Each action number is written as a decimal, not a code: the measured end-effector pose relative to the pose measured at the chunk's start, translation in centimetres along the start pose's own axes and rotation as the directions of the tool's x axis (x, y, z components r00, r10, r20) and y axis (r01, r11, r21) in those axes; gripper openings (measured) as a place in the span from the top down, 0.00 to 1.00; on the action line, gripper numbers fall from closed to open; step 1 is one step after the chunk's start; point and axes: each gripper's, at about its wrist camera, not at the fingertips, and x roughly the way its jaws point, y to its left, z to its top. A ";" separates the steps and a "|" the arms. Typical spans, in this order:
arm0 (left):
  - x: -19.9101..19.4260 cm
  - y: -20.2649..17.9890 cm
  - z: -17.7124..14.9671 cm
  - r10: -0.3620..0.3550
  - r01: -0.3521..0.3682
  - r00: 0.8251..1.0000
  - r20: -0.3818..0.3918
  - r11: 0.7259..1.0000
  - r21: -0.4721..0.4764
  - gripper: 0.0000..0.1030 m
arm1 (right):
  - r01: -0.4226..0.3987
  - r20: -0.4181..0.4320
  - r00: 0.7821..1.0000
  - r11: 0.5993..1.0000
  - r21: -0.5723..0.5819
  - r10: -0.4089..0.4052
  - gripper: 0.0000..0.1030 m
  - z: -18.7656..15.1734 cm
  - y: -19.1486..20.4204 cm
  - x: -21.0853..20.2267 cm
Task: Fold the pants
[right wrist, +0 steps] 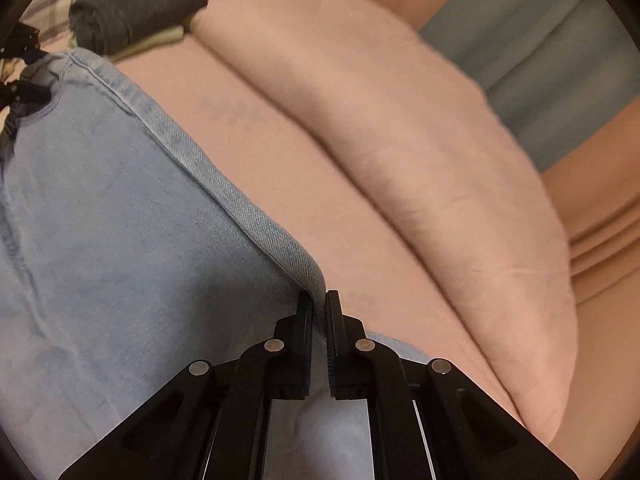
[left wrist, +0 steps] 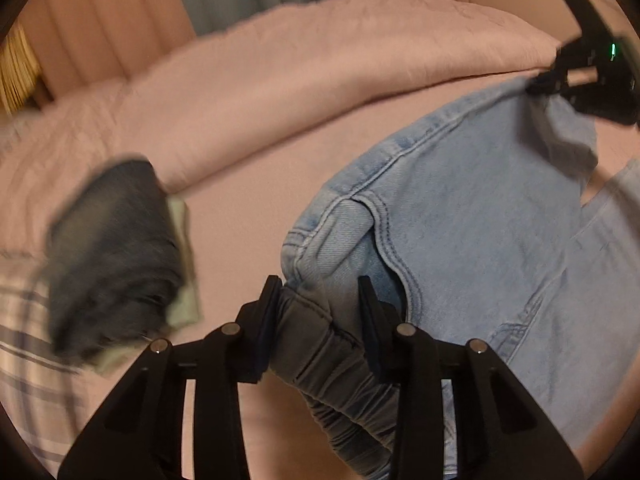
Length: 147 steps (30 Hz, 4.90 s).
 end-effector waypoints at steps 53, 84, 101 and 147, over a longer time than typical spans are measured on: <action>-8.0 -9.0 -19.9 0.275 -0.364 0.922 0.273 0.857 0.366 0.03 | 0.043 -0.042 0.998 0.967 -0.253 -0.055 0.94 -18.2 21.9 -11.3; -6.1 -1.0 -20.3 -0.191 0.280 0.957 0.219 0.409 -0.868 0.81 | 0.069 0.038 0.997 0.981 -0.182 -0.063 0.94 -18.7 22.5 -13.1; -9.1 -9.0 -14.1 -0.224 0.285 0.958 0.176 0.760 -0.584 0.53 | -0.206 0.159 0.971 0.959 0.195 0.177 0.94 -16.3 16.3 -15.0; -2.2 -31.0 -5.1 -0.556 0.556 0.831 0.027 0.828 -0.073 0.89 | -0.155 0.104 0.985 0.435 0.887 0.138 0.91 -20.4 -6.6 -7.5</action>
